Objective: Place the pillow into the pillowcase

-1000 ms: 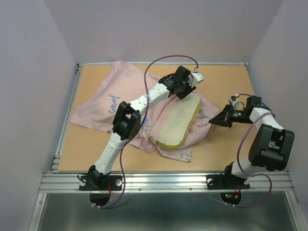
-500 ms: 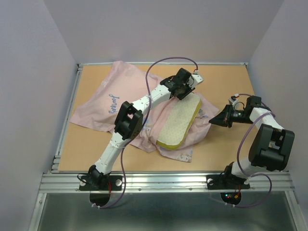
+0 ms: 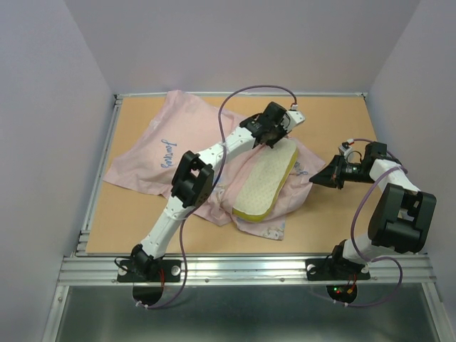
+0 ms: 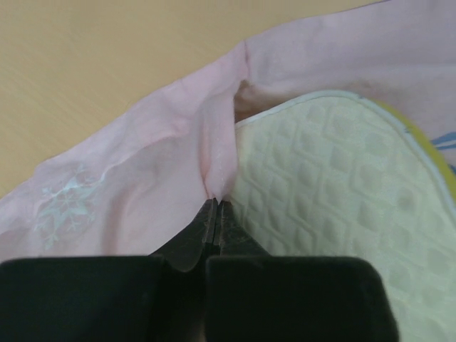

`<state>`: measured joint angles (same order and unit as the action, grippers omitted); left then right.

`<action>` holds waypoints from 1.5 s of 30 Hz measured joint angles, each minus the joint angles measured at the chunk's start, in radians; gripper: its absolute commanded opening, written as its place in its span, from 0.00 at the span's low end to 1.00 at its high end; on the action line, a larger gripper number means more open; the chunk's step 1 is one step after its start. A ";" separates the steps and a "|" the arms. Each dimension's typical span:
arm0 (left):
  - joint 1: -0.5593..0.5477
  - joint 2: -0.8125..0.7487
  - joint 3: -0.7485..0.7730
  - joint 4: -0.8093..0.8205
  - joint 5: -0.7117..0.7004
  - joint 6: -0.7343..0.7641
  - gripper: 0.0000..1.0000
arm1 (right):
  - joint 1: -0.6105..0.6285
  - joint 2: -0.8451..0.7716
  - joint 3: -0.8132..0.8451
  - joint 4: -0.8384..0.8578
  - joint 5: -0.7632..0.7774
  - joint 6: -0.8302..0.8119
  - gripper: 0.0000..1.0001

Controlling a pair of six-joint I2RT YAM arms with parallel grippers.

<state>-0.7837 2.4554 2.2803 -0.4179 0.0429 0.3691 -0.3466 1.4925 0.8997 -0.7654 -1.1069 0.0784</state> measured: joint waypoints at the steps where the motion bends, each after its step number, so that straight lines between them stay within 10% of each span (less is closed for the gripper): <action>1: -0.007 -0.002 0.000 0.003 0.018 0.000 0.00 | 0.000 0.000 0.000 0.000 0.000 0.000 0.00; 14: -0.192 -0.030 0.005 -0.019 0.396 -0.039 0.00 | 0.009 0.002 0.000 0.011 -0.001 0.024 0.01; 17: -0.203 -0.066 -0.008 -0.030 0.425 -0.037 0.51 | 0.011 0.002 0.000 0.011 0.000 0.028 0.01; 25: -0.110 -0.398 -0.380 -0.039 0.399 -0.050 0.64 | 0.014 0.003 0.000 0.037 0.000 0.052 0.01; 32: -0.093 -0.715 -0.826 -0.023 0.359 -0.065 0.62 | 0.070 0.024 -0.013 0.201 0.014 0.187 0.01; 35: -0.133 -0.722 -0.899 -0.019 0.344 -0.072 0.44 | 0.135 0.050 -0.016 0.323 0.034 0.293 0.01; 45: 0.037 -0.368 -0.693 -0.031 0.282 -0.135 0.18 | 0.187 0.175 0.066 0.502 0.097 0.434 0.01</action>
<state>-0.7467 2.0872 1.5871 -0.4492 0.3252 0.2340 -0.1600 1.6672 0.9653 -0.2634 -1.0096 0.5125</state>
